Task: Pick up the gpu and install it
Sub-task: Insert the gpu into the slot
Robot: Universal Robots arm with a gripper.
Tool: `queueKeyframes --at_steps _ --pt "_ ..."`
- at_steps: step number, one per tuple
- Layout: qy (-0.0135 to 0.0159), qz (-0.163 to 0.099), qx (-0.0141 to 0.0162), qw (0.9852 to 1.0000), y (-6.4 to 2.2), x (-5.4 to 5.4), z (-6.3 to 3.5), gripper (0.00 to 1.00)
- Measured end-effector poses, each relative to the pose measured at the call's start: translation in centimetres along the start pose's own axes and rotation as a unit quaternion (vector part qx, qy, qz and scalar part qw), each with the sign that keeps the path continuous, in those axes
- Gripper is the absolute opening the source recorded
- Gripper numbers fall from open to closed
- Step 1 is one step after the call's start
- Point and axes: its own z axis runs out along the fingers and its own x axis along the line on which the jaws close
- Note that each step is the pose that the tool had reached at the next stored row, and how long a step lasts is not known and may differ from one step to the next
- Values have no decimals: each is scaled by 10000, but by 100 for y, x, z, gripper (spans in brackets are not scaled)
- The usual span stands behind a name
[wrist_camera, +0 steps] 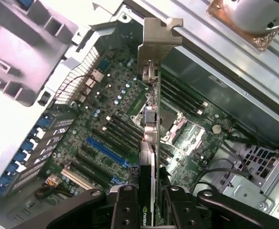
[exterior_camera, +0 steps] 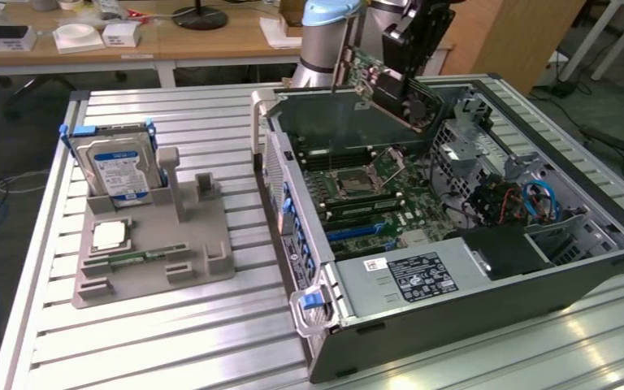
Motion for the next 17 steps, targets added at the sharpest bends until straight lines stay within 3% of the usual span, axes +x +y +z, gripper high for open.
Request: queueKeyframes --at_steps 4,6,12,17 --pt "13 -269 -6 9996 0 4 2 26" --pt "27 -590 -13 9983 1 8 5 26" --pt "47 -1007 -21 9949 0 10 9 26" --pt "63 -1342 -29 9909 -1 11 12 26"
